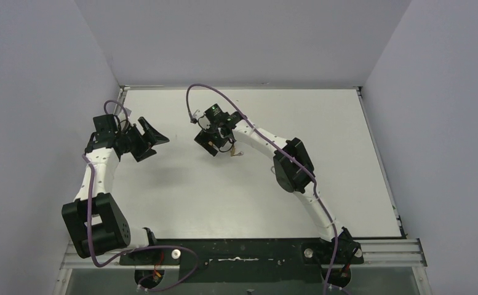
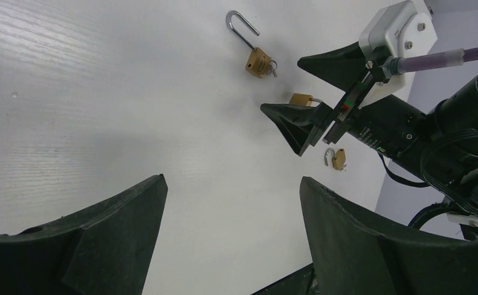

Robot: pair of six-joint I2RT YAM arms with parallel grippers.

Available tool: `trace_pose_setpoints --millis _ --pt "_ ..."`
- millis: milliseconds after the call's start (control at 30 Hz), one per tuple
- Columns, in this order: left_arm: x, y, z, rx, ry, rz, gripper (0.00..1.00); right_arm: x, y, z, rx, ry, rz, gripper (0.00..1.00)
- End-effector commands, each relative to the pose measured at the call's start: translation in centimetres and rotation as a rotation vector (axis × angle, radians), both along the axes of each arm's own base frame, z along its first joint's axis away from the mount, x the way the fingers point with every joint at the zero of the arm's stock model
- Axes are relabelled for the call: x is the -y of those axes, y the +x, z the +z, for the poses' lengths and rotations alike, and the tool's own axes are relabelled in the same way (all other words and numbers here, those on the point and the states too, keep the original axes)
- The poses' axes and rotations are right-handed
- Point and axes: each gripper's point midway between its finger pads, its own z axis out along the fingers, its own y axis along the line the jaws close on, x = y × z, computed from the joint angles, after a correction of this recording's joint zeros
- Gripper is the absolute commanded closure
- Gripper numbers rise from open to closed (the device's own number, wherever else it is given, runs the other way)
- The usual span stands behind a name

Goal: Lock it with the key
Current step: Pick up the lock from the center of the board.

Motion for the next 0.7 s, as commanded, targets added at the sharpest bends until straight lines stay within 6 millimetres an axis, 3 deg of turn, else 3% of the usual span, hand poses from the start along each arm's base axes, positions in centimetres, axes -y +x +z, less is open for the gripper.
trace_pose_setpoints --millis 0,233,500,667 --pt "0.2 1.2 2.2 0.116 -0.020 -0.035 0.23 -1.3 0.2 0.9 0.004 0.053 0.048 0.17" --pt "0.2 1.2 2.3 0.122 -0.025 -0.036 0.23 -3.0 0.4 0.4 -0.070 0.192 0.087 0.18" --pt "0.1 1.4 2.4 0.132 -0.023 -0.035 0.23 -3.4 1.9 -0.9 -0.052 0.216 0.083 0.20" --pt "0.0 1.5 2.3 0.133 -0.022 -0.036 0.23 -3.5 2.4 -1.9 -0.082 0.243 0.066 0.26"
